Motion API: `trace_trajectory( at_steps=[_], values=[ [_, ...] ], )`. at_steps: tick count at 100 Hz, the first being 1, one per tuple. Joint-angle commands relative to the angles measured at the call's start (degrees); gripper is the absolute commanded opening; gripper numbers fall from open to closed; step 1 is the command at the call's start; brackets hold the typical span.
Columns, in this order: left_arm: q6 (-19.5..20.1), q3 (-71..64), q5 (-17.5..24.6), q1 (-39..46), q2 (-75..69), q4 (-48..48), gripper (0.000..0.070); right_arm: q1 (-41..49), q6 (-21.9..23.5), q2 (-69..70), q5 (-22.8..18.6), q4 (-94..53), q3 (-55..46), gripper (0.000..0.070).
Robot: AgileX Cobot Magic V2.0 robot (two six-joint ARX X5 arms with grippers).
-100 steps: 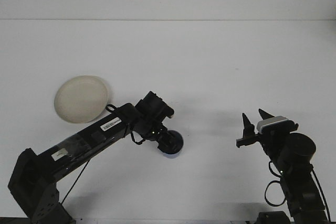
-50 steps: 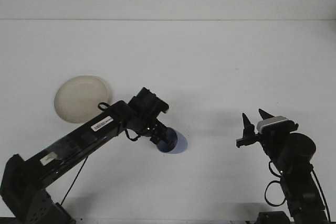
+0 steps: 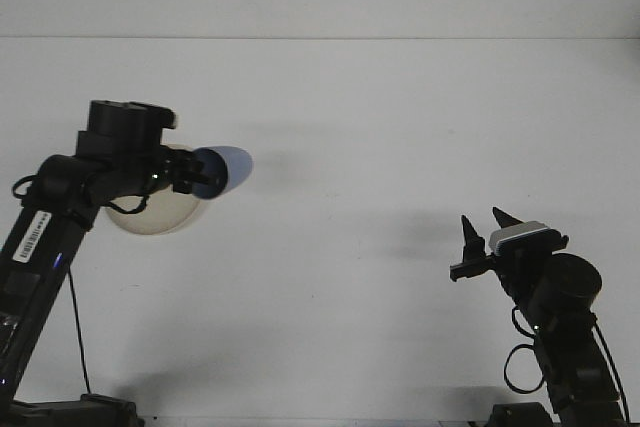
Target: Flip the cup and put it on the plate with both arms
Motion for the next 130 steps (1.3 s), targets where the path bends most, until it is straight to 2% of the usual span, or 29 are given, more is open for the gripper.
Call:
trace_trajectory(
  at_steps=[1,23,40,91,94,96,100,104,109,122,130],
  values=[
    [1.3,1.2,-0.4,3.9,0.7,-0.8,0.0015,0.1,0.8,0.3,-0.1,0.9,0.3,0.0357],
    [3.0,1.2,-1.9,15.9,3.8,-3.7,0.0015,0.1,0.8,0.3,-0.1,0.9,0.3,0.0357],
    [3.7,1.2,-1.9,21.3,8.8,-5.1,0.0015,0.1,0.8,0.3,-0.1,0.9,0.3,0.0357],
    [4.6,1.2,-1.8,23.8,21.6,-3.7,0.0019,0.1,0.8,0.3,-0.1,0.9,0.3,0.0357],
    [4.6,1.2,-1.8,23.8,21.6,-3.5,0.0047,0.1,0.9,0.3,-0.1,0.9,0.3,0.0357],
    [4.5,1.2,-1.8,23.8,21.6,-3.3,0.0091,0.1,0.8,0.3,-0.1,0.9,0.3,0.0357],
    [4.5,1.2,-1.7,23.8,21.6,-2.7,0.0206,0.1,0.8,0.3,-0.1,0.9,0.3,0.0357],
    [4.5,1.3,-1.2,23.8,21.5,-2.2,0.0367,0.1,0.8,0.3,-0.1,0.9,0.3,0.0357],
    [4.4,1.9,-0.5,23.8,21.4,-2.1,0.0471,0.1,0.8,0.3,-0.1,0.9,0.3,0.0357],
    [4.4,5.0,3.6,23.9,20.6,-3.0,0.0479,0.1,0.8,0.3,-0.1,0.9,0.3,0.0357],
    [4.4,7.6,3.8,23.9,18.9,-4.0,0.0468,0.1,0.8,0.3,0.0,0.9,0.3,0.0357]
  ],
)
